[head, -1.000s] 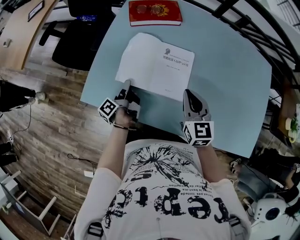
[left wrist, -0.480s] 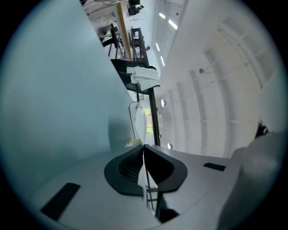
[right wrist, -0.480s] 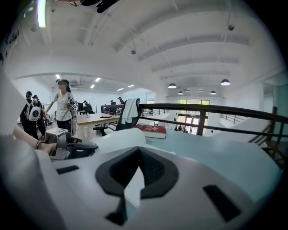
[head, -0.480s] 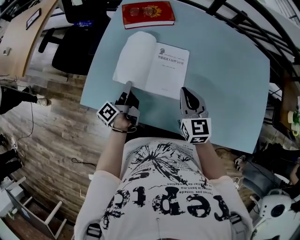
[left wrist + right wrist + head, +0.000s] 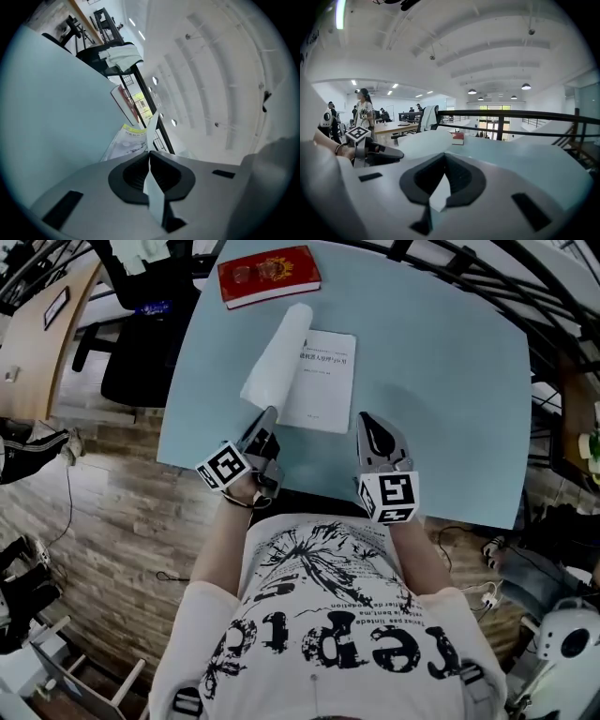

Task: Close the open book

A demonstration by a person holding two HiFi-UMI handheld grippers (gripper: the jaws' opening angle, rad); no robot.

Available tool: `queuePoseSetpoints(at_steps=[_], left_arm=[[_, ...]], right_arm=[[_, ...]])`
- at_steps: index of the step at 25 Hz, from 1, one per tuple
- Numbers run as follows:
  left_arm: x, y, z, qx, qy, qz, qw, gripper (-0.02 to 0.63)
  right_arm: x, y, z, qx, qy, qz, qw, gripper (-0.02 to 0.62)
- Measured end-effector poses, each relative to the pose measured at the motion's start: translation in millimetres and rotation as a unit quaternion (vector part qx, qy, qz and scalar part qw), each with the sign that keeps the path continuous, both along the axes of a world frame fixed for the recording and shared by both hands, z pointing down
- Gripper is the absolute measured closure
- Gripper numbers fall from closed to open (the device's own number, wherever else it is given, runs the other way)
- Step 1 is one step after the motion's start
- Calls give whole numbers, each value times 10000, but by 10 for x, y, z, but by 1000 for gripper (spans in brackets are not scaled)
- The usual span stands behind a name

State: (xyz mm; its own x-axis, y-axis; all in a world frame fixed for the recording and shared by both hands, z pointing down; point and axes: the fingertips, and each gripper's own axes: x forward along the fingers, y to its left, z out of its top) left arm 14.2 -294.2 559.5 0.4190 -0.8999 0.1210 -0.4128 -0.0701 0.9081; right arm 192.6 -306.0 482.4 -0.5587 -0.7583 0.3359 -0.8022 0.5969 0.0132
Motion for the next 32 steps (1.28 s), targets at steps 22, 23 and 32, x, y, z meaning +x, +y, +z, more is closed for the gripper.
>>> queuePoseSetpoints(at_steps=[22, 23, 32], left_arm=[[1012, 24, 610, -255, -4515, 2751, 8484, 581], [1021, 34, 635, -256, -4620, 2820, 8405, 581], [1164, 154, 774, -156, -5005, 3356, 7979, 503]], right_arm=[[691, 89, 26, -122, -103, 1019, 9947, 584], [690, 100, 24, -125, -107, 1036, 9945, 584], [790, 193, -22, -109, -62, 1319, 9912, 584]])
